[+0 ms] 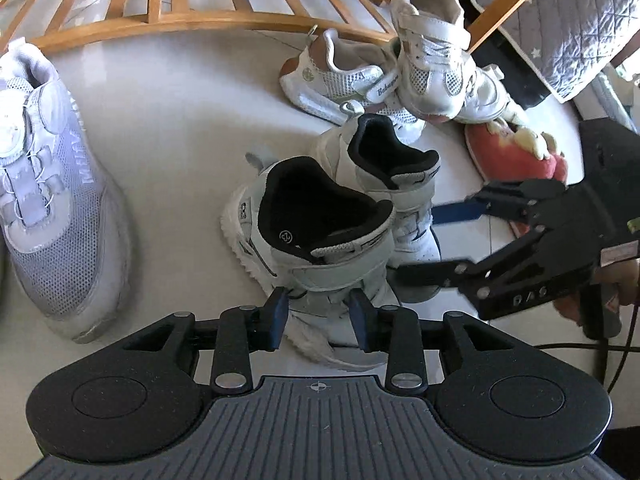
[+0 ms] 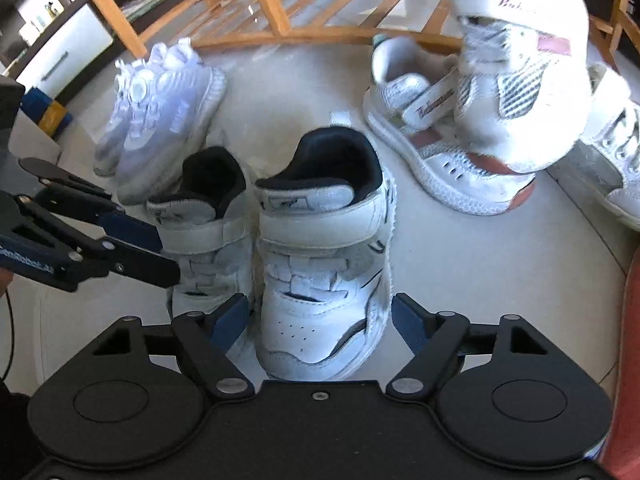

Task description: Organize scattered shoes

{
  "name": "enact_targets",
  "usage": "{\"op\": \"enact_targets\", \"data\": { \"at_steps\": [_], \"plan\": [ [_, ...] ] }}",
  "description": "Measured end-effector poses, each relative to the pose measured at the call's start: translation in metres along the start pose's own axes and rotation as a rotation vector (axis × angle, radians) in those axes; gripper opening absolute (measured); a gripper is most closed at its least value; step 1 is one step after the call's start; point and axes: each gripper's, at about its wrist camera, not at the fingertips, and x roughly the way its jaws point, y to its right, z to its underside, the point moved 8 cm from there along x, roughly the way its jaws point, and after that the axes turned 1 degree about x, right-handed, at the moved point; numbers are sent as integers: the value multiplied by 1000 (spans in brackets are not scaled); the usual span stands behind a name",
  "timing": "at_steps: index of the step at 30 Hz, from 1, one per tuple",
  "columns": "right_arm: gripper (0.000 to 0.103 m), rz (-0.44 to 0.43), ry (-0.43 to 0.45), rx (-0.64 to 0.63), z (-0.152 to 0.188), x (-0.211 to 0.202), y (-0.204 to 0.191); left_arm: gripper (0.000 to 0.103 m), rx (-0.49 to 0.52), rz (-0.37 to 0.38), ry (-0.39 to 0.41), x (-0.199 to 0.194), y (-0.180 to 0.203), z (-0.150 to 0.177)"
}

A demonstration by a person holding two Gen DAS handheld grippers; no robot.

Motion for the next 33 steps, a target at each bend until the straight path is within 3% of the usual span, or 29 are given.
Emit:
{"op": "enact_targets", "data": {
  "at_steps": [7,17,26,33],
  "plan": [
    [70,63,27,-32,-6,2,-7,32,2,1,29,0,-2,-7],
    [70,40,34,-56,-36,20,-21,28,-78,-50,69,-13,-35,-17],
    [70,35,39,-73,-81,41,-24,25,-157,-94,111,-19,-66,-40],
    [70,24,37,-73,-96,53,-29,23,-215,-121,136,-23,-89,-58]
  ]
}}
